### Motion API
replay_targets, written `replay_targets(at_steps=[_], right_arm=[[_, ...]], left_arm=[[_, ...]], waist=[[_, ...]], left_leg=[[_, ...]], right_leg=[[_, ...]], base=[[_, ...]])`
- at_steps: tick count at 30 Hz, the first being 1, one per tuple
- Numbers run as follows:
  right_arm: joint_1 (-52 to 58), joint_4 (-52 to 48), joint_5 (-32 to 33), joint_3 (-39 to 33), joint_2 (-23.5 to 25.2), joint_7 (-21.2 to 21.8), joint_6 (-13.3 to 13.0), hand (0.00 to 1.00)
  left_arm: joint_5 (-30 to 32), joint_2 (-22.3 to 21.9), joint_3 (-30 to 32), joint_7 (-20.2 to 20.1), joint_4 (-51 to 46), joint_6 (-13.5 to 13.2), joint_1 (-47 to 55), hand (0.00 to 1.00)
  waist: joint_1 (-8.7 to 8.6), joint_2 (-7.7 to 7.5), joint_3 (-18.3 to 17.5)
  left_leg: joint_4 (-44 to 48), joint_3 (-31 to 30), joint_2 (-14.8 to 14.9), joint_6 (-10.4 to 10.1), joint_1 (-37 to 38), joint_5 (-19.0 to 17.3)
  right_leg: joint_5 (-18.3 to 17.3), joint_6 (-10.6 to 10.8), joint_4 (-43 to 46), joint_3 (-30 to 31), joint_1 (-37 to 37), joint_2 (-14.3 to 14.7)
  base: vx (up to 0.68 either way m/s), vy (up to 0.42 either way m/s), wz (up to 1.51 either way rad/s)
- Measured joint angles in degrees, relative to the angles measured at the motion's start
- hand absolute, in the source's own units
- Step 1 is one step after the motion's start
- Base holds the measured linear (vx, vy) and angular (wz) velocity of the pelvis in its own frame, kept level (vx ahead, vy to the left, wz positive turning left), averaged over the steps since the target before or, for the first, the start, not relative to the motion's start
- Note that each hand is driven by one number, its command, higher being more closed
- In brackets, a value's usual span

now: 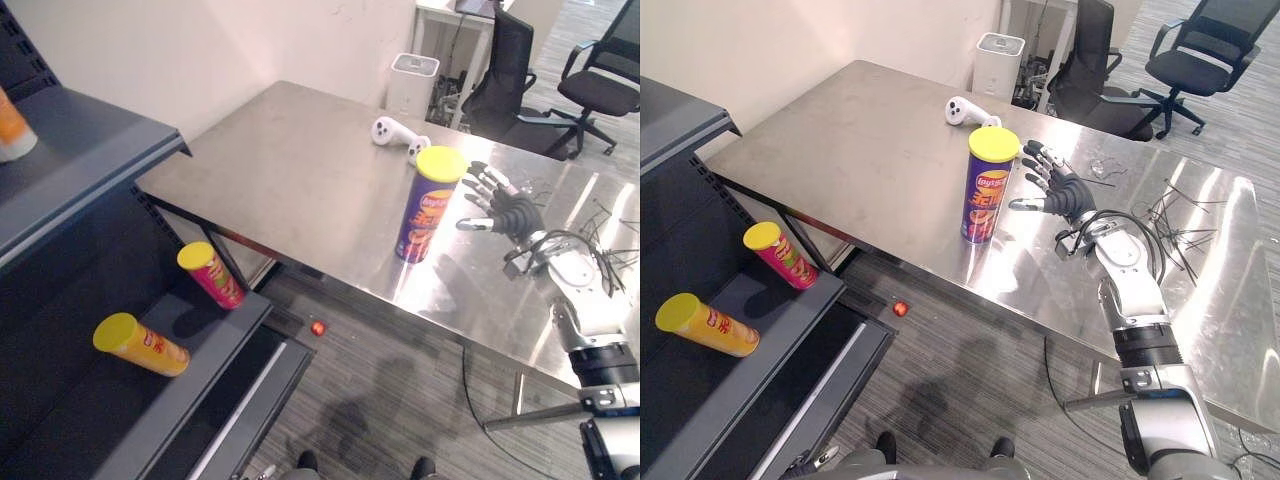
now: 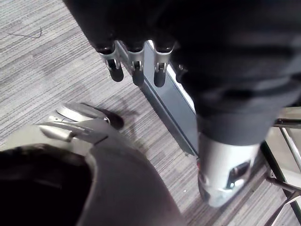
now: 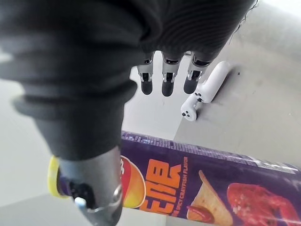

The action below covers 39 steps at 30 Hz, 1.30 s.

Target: Put the gum and the chips on the shelf.

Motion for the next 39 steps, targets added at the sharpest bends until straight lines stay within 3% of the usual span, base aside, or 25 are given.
replay_targets(at_steps=[14, 15, 39], right_arm=[[-3.76, 4.37, -0.05, 2.06, 0.00, -0.04, 0.05, 0.00], [-3.85, 4.74, -0.05, 2.10, 0.00, -0.04, 0.05, 1.00], [-10.12, 11.16, -0.60, 4.29, 0.26, -2.37, -0.50, 1.00]], left_arm=[[-0.07, 0.20, -0.64, -0.04, -0.02, 0.00, 0.19, 0.00], [-0.08, 0.32, -0.96, -0.04, -0.02, -0.01, 0.19, 0.00], [-0.19, 0.58, -2.07, -0.09, -0.57, -0.05, -0.07, 0.00]], waist=[[0.67, -0.08, 0.25], [0.79, -0.11, 0.33], [3.21, -0.11, 1.75]], left_leg=[[-0.37, -2.20, -0.42, 0.08, -0.63, 1.02], [-0.61, -2.36, -0.42, 0.05, -0.62, 1.25], [-4.49, -4.09, -0.59, 0.06, 0.26, 4.16]], right_leg=[[0.04, -0.06, -0.01, -2.05, 0.67, -0.17], [0.04, -0.06, -0.01, -2.20, 0.68, -0.17], [0.03, -0.06, -0.01, -3.79, 0.81, -0.16]], base=[[-0.01, -0.006, 0.08], [-0.02, -0.013, 0.11], [0.00, -0.004, 0.03]])
